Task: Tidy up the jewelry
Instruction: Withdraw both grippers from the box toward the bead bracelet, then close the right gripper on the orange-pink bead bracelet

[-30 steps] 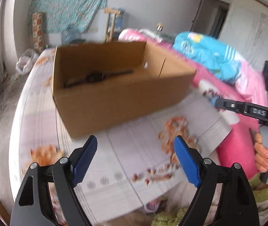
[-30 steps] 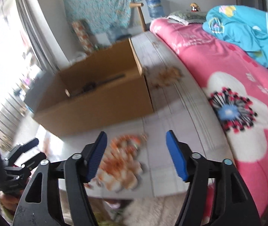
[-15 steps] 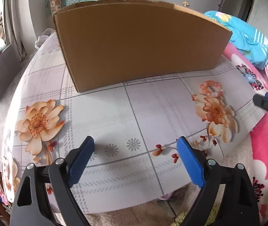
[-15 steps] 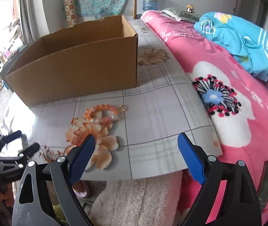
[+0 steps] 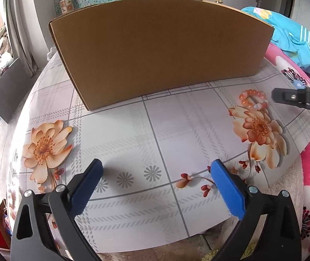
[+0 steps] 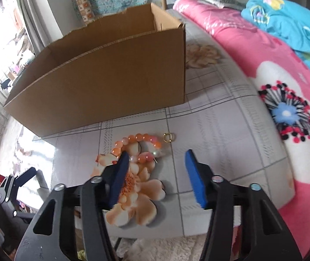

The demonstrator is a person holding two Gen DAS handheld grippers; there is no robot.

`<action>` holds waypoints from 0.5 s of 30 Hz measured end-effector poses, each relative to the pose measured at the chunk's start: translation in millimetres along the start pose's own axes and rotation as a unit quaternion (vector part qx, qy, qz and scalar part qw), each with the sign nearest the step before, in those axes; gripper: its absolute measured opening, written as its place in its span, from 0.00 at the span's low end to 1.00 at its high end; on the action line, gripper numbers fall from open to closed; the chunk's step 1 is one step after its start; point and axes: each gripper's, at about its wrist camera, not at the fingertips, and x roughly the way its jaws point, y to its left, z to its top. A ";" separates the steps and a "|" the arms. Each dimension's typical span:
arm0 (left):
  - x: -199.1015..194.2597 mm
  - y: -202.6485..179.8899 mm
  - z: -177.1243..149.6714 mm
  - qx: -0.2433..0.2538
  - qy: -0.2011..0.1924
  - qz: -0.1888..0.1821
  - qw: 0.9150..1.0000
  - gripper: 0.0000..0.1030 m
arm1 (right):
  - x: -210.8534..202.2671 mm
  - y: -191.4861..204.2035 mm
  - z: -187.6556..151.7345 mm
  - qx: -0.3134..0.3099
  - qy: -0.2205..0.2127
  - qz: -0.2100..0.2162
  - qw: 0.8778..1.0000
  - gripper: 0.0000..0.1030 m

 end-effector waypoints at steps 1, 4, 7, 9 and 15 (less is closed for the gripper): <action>0.0 -0.3 0.0 0.000 0.000 0.001 1.000 0.95 | 3.9 0.7 1.5 0.001 0.004 -0.001 1.000 0.42; -1.3 0.9 -0.4 -0.001 0.000 0.002 1.000 0.95 | 12.8 0.8 5.0 0.003 0.013 -0.004 1.000 0.36; -0.1 -1.6 0.7 -0.001 0.000 0.002 1.000 0.95 | 18.4 2.4 6.9 -0.003 0.019 -0.008 1.000 0.32; 0.0 -1.3 0.6 -0.001 -0.001 0.002 1.000 0.95 | 23.3 3.6 7.8 -0.006 0.026 -0.011 1.000 0.29; 0.6 -1.5 0.4 -0.001 -0.001 0.002 1.000 0.95 | 26.9 6.8 12.2 -0.011 0.031 -0.010 0.999 0.20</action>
